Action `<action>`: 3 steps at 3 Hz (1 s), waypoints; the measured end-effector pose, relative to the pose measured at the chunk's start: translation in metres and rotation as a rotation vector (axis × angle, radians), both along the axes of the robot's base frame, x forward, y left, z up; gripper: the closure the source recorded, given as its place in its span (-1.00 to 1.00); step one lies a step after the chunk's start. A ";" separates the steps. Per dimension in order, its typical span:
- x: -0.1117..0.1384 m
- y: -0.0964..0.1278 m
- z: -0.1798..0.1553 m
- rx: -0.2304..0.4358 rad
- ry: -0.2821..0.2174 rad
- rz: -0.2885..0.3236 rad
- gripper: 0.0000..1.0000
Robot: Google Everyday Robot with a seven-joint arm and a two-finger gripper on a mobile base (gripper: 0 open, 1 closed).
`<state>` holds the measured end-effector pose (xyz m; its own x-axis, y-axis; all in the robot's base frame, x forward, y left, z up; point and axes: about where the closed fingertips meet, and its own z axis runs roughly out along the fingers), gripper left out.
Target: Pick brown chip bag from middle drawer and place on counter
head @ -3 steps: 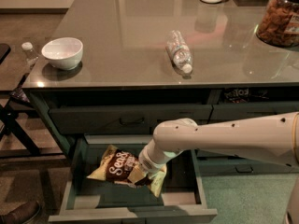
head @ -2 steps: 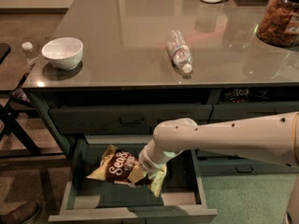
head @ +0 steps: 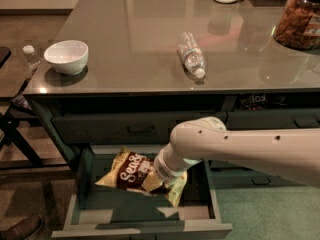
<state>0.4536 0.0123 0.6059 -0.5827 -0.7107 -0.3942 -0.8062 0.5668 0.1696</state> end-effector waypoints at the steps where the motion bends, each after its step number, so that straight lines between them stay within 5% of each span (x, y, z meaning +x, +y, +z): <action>1: -0.007 -0.010 0.051 -0.019 -0.057 -0.026 1.00; 2: -0.016 -0.014 0.101 -0.021 -0.156 -0.027 1.00; 3: -0.016 -0.015 0.108 -0.024 -0.172 -0.028 1.00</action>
Offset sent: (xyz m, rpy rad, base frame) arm -0.0245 -0.0201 0.1638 -0.0178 -0.2800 -0.0300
